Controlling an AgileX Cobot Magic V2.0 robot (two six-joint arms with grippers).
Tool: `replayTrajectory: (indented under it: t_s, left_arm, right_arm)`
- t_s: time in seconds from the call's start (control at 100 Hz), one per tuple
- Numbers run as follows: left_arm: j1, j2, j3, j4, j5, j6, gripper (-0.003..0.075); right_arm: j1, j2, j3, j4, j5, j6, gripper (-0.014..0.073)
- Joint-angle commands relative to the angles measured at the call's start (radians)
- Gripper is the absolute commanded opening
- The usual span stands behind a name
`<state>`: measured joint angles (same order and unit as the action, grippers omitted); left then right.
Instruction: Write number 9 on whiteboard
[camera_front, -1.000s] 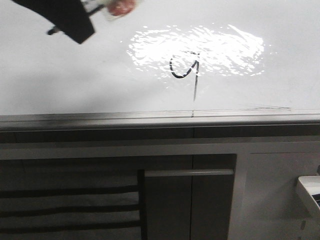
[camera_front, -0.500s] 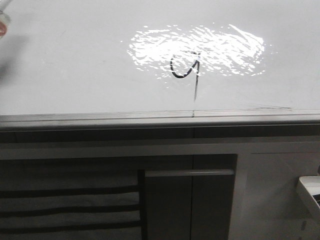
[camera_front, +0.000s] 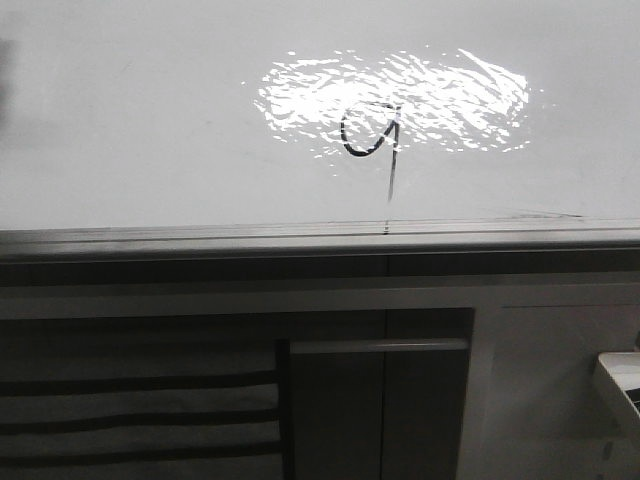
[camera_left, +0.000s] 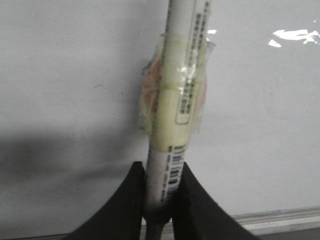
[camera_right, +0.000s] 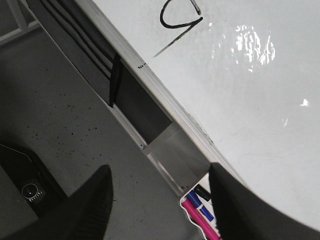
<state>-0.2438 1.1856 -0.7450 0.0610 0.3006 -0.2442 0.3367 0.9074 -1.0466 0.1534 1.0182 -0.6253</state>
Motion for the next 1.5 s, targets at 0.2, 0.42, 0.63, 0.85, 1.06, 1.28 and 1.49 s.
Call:
replayTrajectory:
  t_s: [0.2, 0.42, 0.63, 0.85, 1.06, 1.28, 1.49]
  left_arm:
    - [0.002, 0.012, -0.032, -0.106, -0.094, 0.000, -0.0020]
    - [0.002, 0.025, -0.032, -0.093, -0.117, 0.000, -0.0019]
    - [0.002, 0.063, -0.032, -0.093, -0.114, 0.002, 0.0139]
    - [0.002, 0.063, -0.032, -0.055, -0.109, 0.002, 0.0429]
    - [0.002, 0.006, -0.034, 0.029, -0.042, 0.002, 0.0419]
    - [0.002, -0.241, -0.034, 0.042, 0.070, 0.019, 0.0419]
    - [0.002, -0.499, -0.020, 0.042, 0.226, 0.136, 0.0419]
  right_arm:
    - [-0.007, -0.008, -0.031, 0.003, -0.052, 0.002, 0.0374]
    - [-0.007, -0.008, -0.031, 0.003, -0.061, 0.002, 0.0374]
    - [-0.007, -0.008, -0.031, 0.003, -0.063, 0.002, 0.0374]
    - [-0.007, -0.008, -0.031, 0.003, -0.064, 0.002, 0.0374]
    - [-0.007, -0.016, -0.033, 0.001, -0.064, 0.033, 0.0374]
    - [-0.007, -0.092, -0.033, -0.019, -0.048, 0.367, 0.0348]
    - [-0.007, -0.227, 0.036, -0.056, -0.128, 0.535, 0.0208]
